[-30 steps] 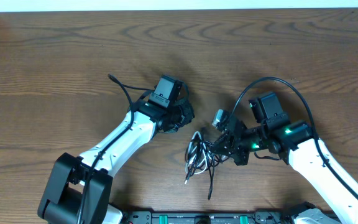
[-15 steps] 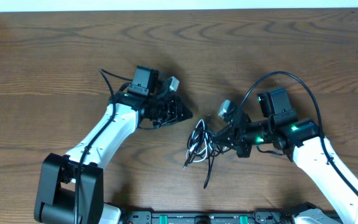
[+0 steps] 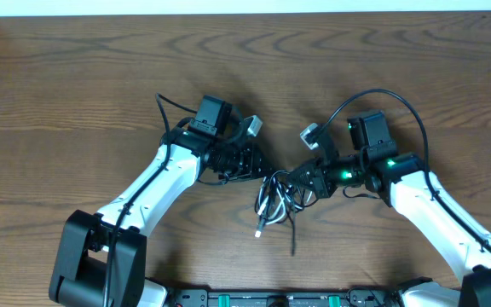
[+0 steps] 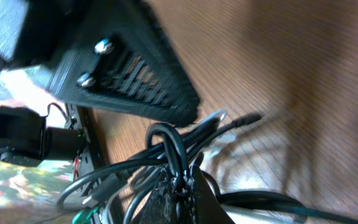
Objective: Untangle cables
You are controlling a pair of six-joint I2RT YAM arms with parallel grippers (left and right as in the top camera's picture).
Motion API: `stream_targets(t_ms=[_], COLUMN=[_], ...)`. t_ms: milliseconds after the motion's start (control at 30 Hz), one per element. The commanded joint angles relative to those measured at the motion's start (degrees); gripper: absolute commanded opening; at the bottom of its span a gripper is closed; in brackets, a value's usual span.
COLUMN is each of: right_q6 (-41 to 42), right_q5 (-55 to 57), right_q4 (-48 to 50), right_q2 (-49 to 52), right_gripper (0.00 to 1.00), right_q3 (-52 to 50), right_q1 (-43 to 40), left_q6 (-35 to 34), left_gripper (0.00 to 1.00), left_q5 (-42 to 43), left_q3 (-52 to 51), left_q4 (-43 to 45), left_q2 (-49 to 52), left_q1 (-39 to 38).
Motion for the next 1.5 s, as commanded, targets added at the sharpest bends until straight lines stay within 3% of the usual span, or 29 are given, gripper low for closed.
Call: stream_targets(t_ms=[0,167,1033,1467], right_q6=[3.3,3.3,2.6,2.1], right_q5=[0.9,0.8,-4.2,-4.9], right_q4=[1.1,1.2,3.6,1.9], right_q2=[2.2,5.2,6.7,6.7], right_gripper=[0.01,0.01,0.01,0.01], right_q3=[0.1,0.1,0.1,0.0], right_q1=[-1.3,-1.2,-1.2,-1.1], left_q6=[1.4,1.2,-2.3,-7.7], left_gripper=[0.24,0.33,0.34,0.31], left_q5=[-5.9,-9.2,-16.7,-16.5], left_q3=[1.1,1.0,0.8,0.8], left_q4=[-2.7,-3.6,-2.6,4.4], left_q2=[0.2,0.2,0.9,6.8], left_q1=[-0.5,-0.5,-6.1,-6.1])
